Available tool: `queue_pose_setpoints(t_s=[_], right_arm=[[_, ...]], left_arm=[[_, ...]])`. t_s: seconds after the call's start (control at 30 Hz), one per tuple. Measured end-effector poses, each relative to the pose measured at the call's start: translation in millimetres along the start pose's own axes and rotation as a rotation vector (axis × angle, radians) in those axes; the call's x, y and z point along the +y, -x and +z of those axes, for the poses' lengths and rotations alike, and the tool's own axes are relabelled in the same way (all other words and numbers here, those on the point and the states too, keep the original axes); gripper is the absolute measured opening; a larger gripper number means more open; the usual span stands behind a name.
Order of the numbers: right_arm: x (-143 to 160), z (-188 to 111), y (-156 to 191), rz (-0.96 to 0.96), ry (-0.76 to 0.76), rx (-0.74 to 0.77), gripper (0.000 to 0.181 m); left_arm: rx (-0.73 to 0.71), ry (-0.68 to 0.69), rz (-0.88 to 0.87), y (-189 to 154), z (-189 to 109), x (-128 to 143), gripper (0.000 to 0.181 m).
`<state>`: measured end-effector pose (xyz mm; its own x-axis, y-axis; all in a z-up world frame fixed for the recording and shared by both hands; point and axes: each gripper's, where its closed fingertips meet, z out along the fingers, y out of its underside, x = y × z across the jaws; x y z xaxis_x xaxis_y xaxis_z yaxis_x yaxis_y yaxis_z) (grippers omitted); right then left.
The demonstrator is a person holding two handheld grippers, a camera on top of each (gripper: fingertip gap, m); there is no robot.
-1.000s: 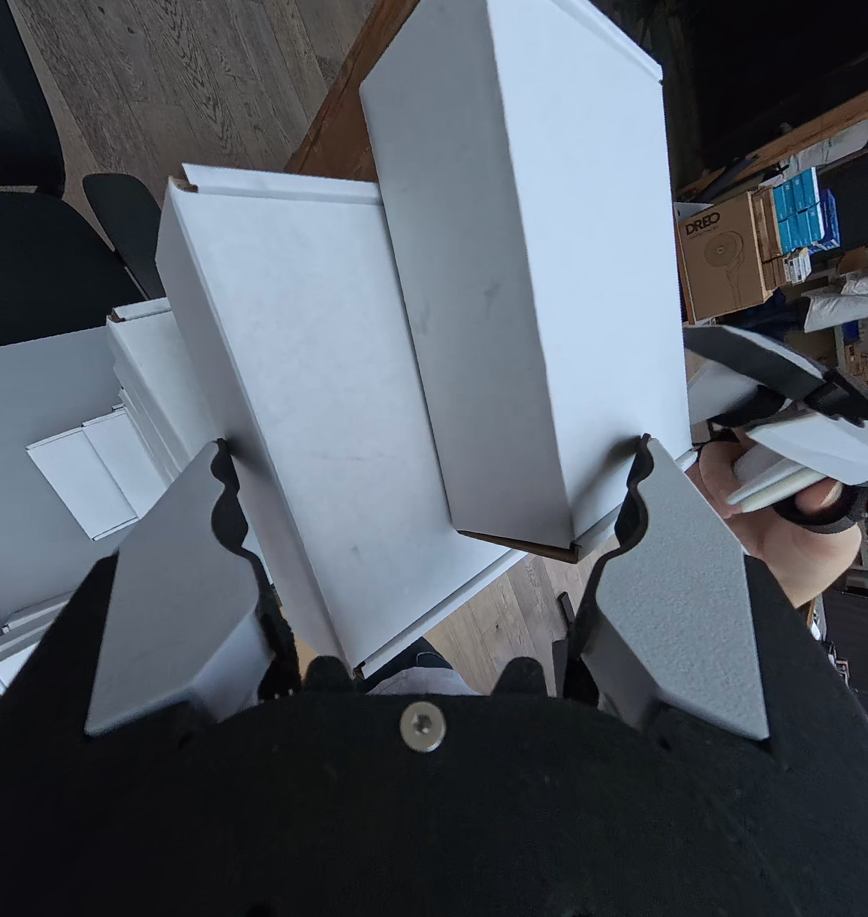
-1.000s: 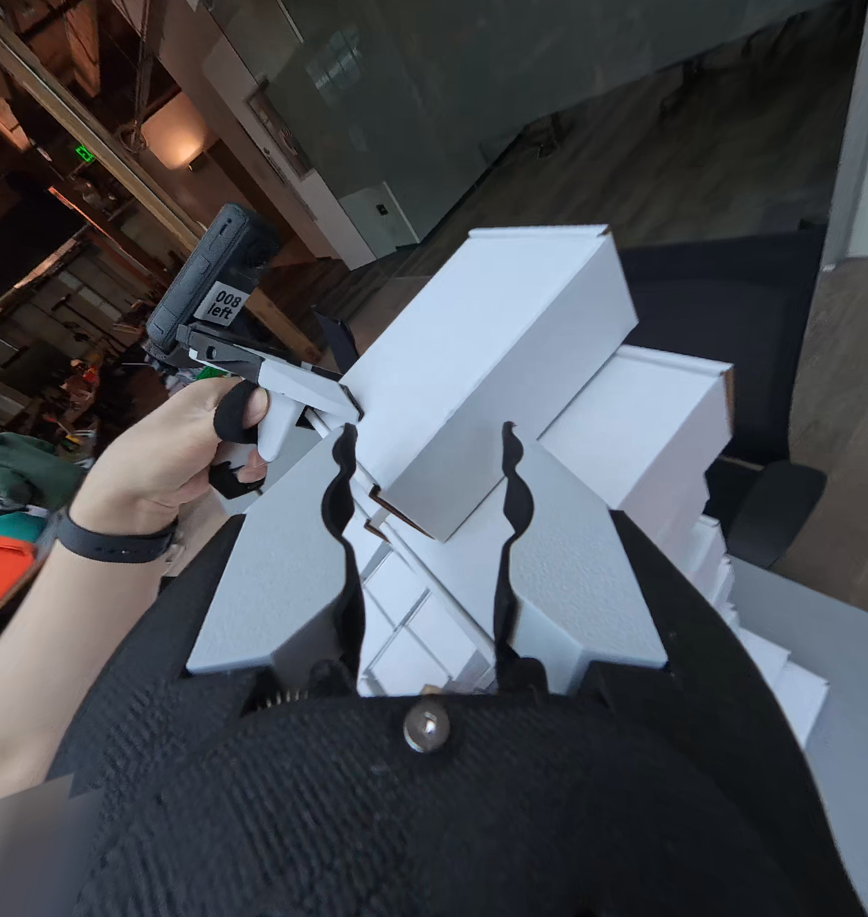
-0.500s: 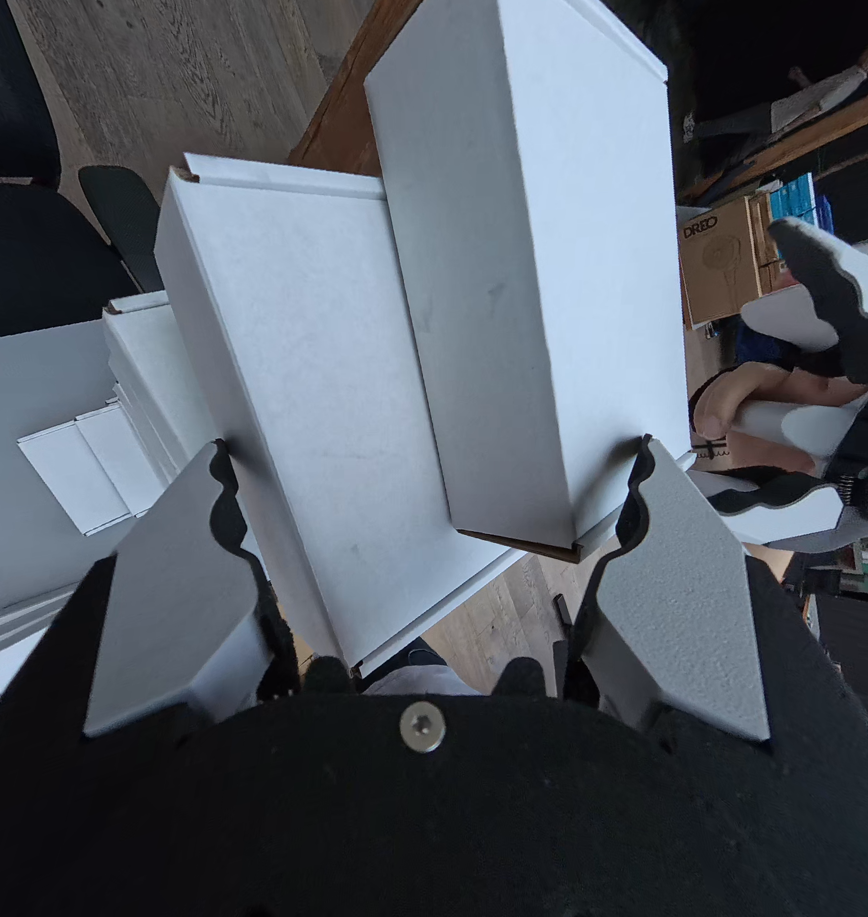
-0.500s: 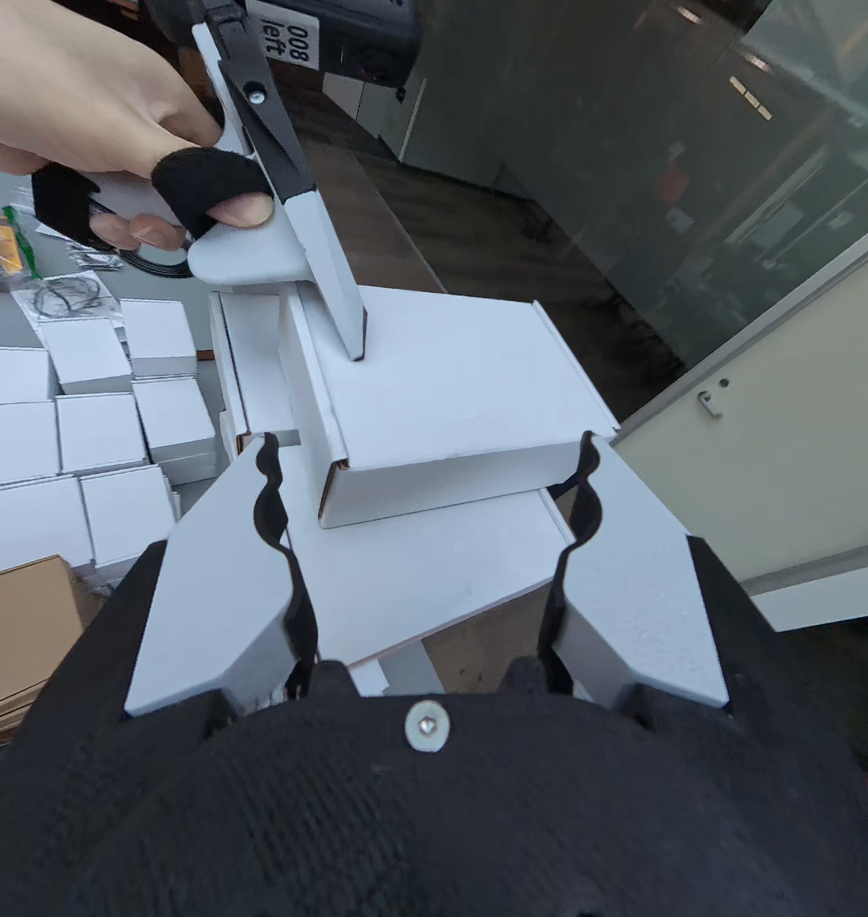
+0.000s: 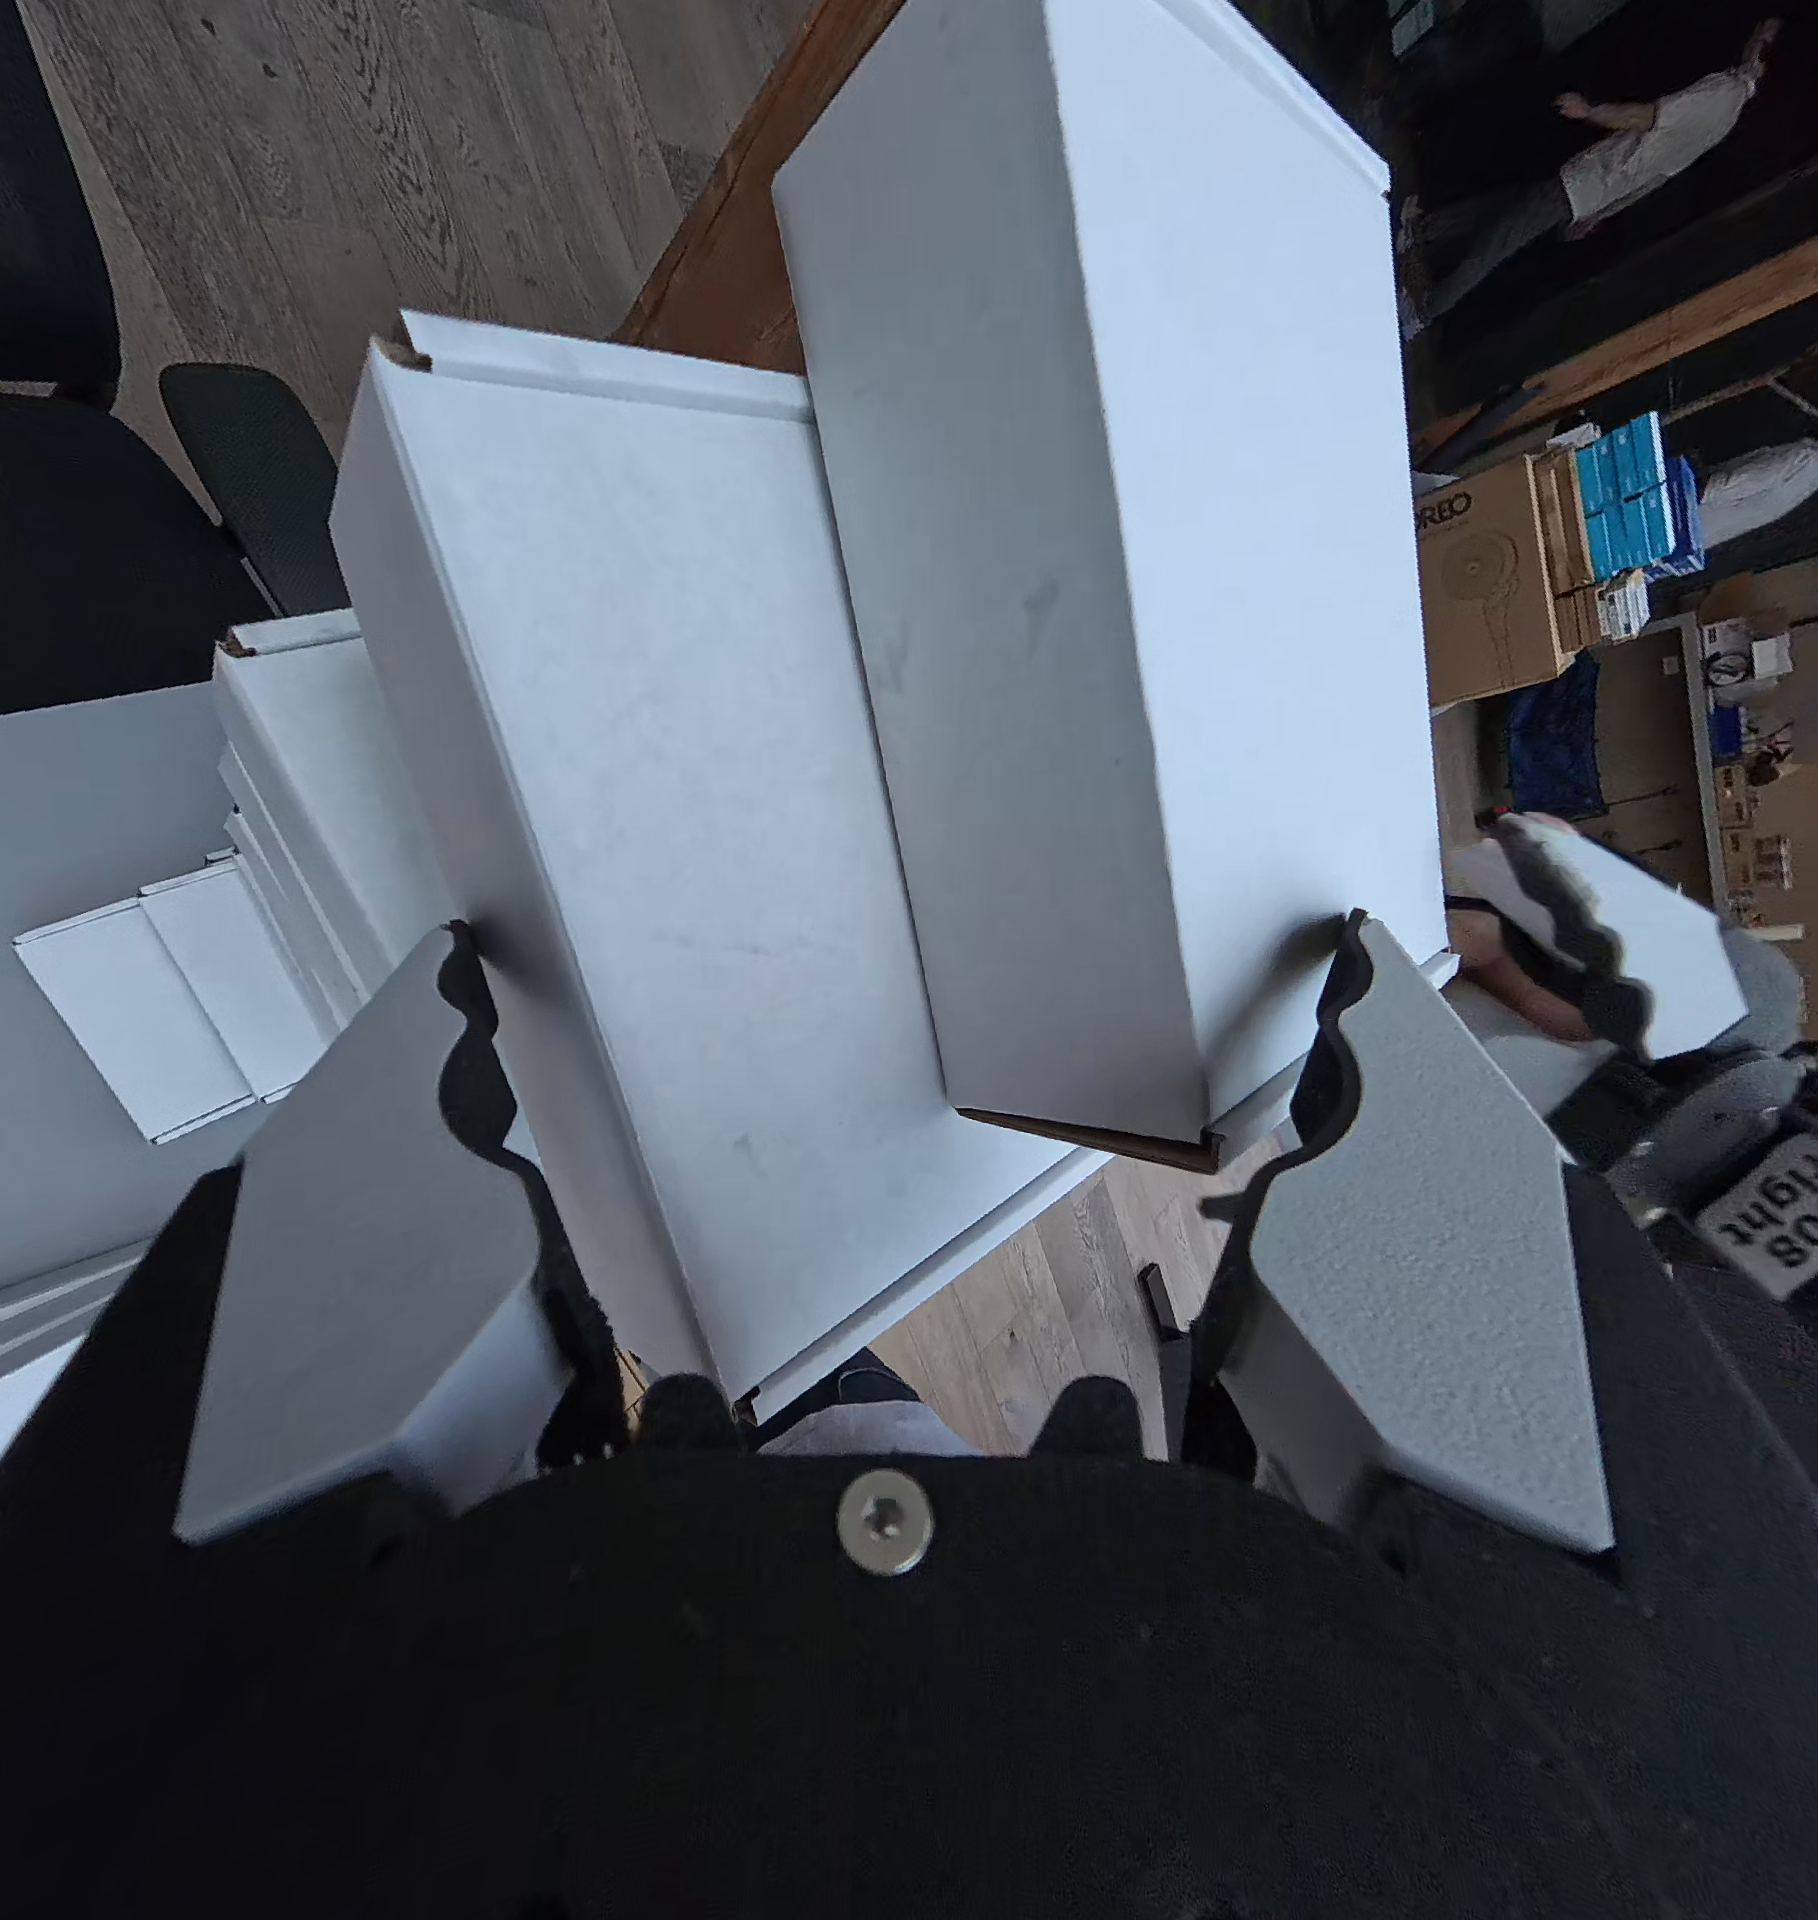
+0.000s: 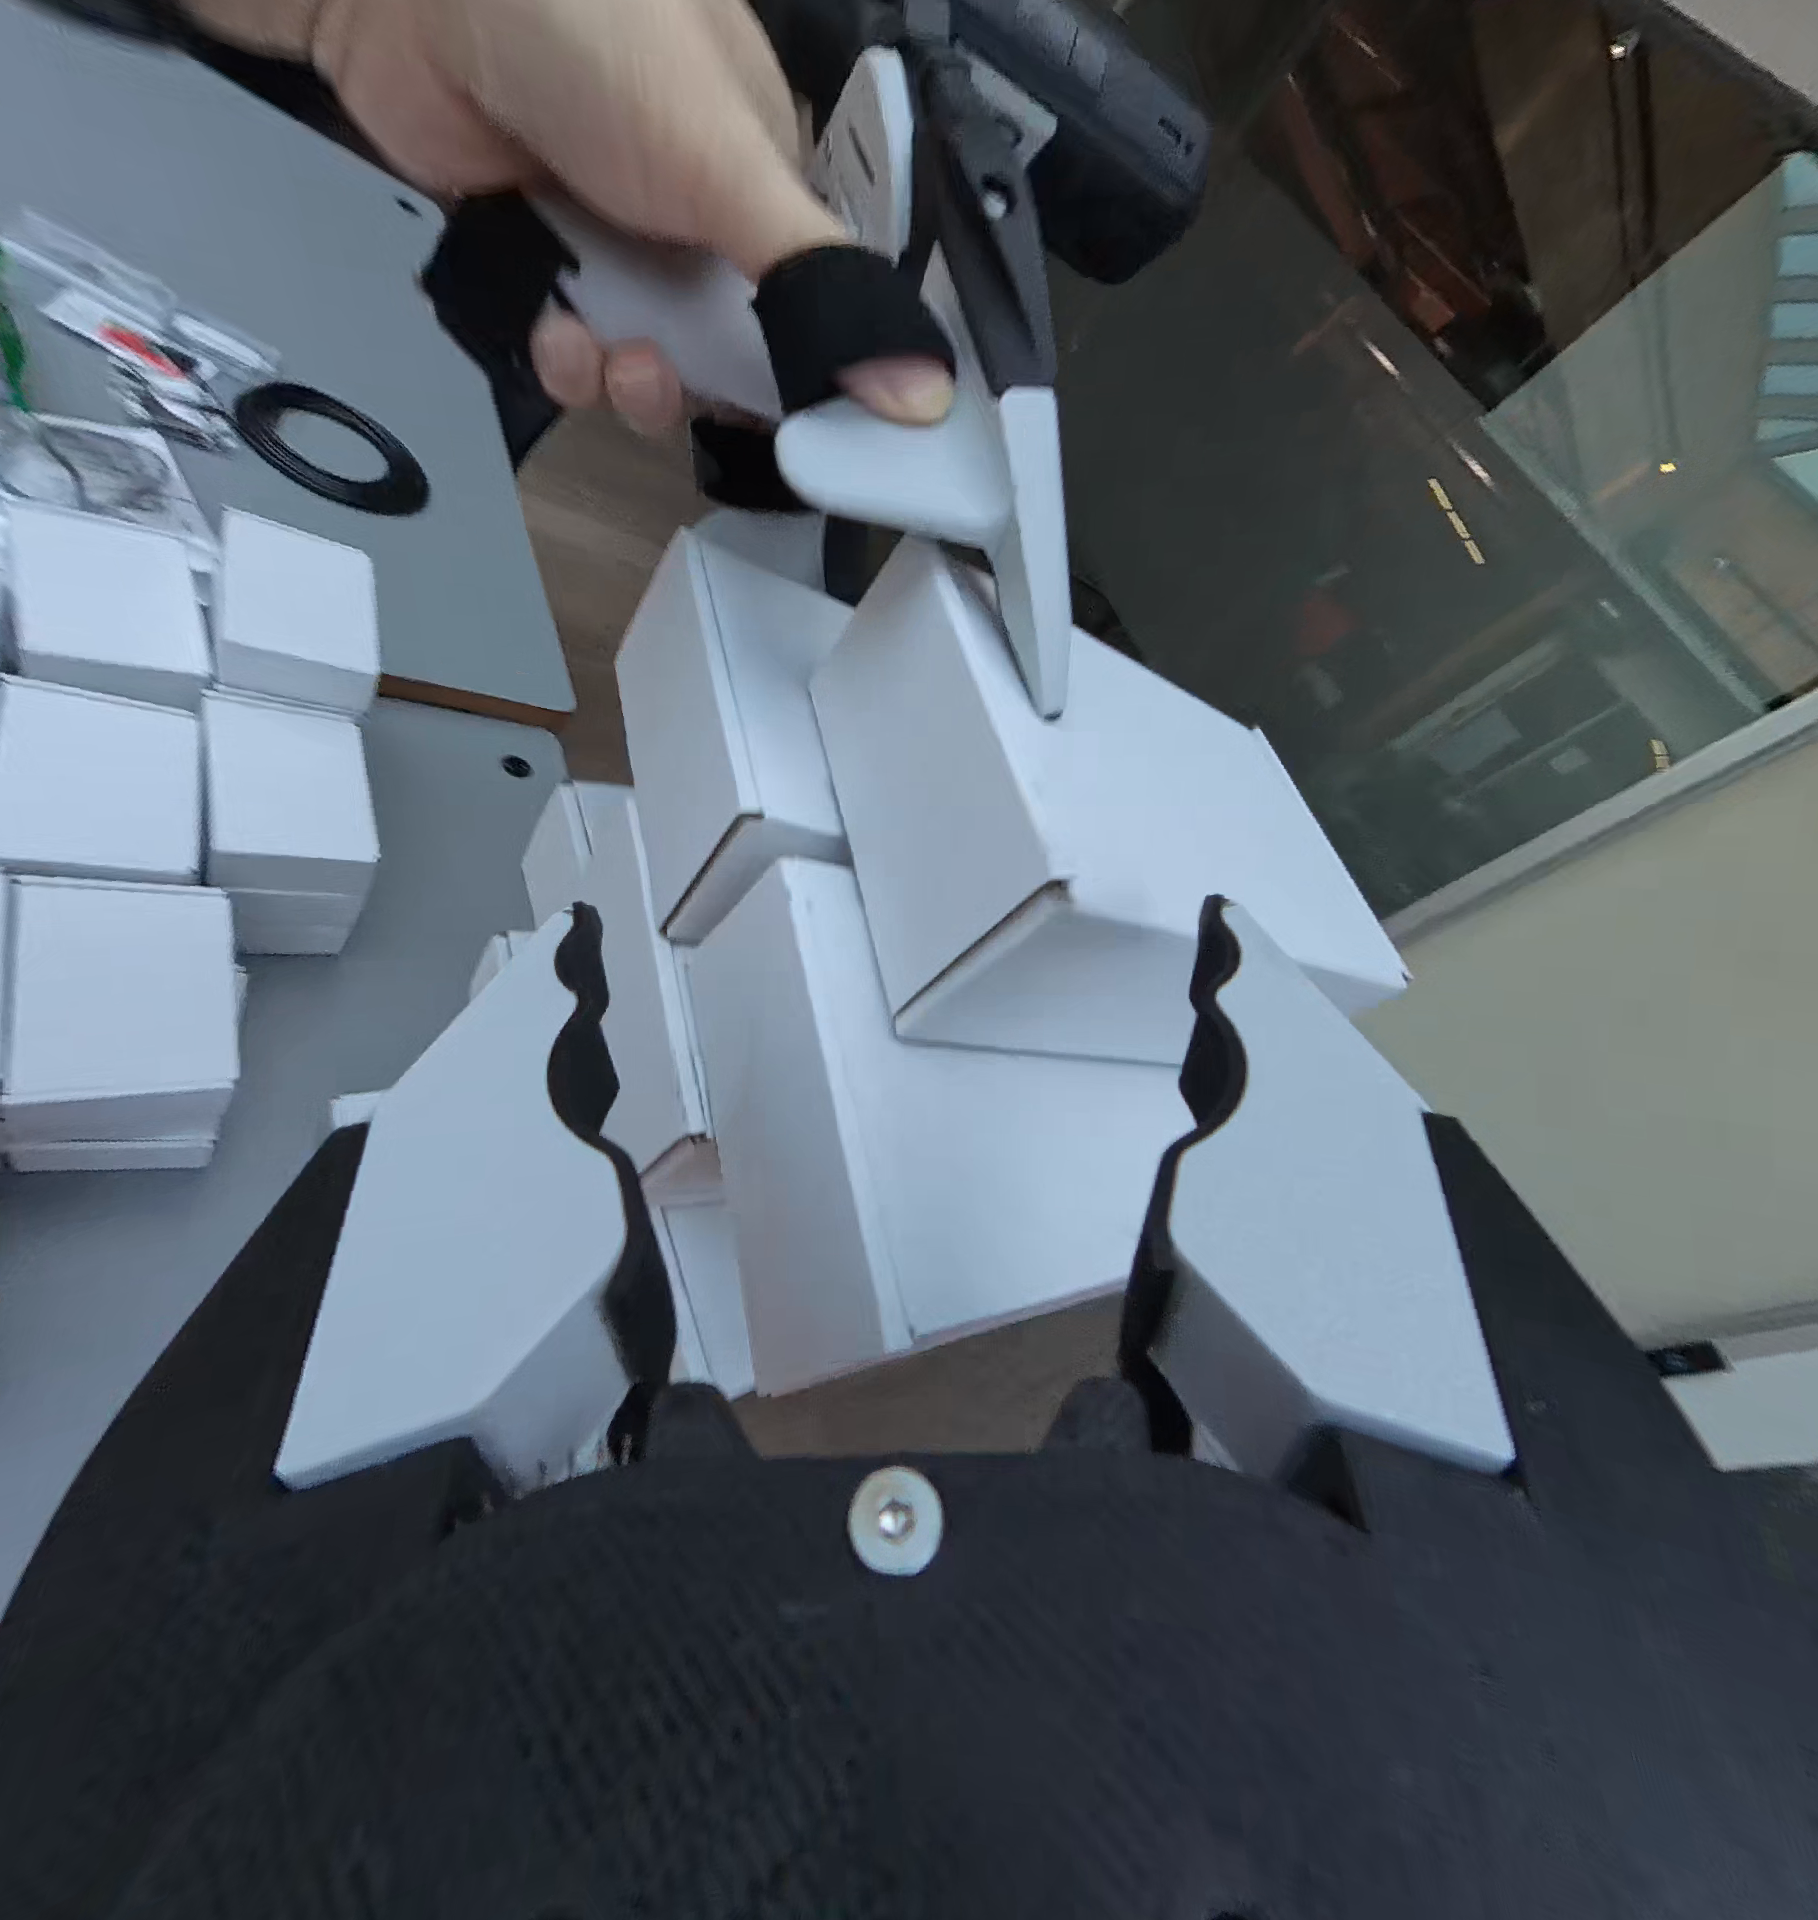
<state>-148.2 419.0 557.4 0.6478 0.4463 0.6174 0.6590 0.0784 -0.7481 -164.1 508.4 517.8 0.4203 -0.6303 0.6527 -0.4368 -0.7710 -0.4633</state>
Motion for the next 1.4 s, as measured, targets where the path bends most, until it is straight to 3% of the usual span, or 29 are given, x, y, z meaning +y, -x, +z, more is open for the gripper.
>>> queue_pose_setpoints(t_s=[0.1, 0.23, 0.3, 0.47, 0.7, 0.93, 1.03, 1.13, 1.27, 1.4], right_arm=[[-20, 2, -28, 0.208, -0.009, -0.117, 0.112], [3, 18, -60, 0.249, 0.193, -0.182, 0.138], [19, 29, -59, 0.235, 0.311, -0.244, 0.143], [27, 56, -54, 0.19, 0.39, -0.338, 0.151], [37, 69, -45, 0.066, 0.554, -0.388, 0.154], [39, 65, -47, 0.098, 0.559, -0.36, 0.151], [39, 64, -47, 0.108, 0.536, -0.358, 0.151], [37, 65, -46, 0.108, 0.525, -0.356, 0.151], [37, 66, -46, 0.105, 0.526, -0.357, 0.151], [36, 67, -45, 0.102, 0.526, -0.361, 0.151]], left_arm=[[-0.005, -0.014, -0.002, 0, 1, -2, 0.152], [-0.006, -0.025, -0.007, 1, 2, -5, 0.153], [-0.007, -0.025, -0.008, 1, 3, -6, 0.153], [-0.007, -0.025, -0.01, 1, 4, -7, 0.153], [-0.001, -0.029, -0.009, 2, 5, -9, 0.153], [0.05, -0.029, 0.028, -4, 5, -11, 0.156], [0.162, -0.186, 0.056, -15, -15, -31, 0.149], [0.196, -0.264, 0.268, -23, -40, -29, 0.142], [0.056, -0.247, 0.664, -13, -46, 4, 0.145], [-0.114, -0.277, 0.941, -2, -35, 19, 0.134]])
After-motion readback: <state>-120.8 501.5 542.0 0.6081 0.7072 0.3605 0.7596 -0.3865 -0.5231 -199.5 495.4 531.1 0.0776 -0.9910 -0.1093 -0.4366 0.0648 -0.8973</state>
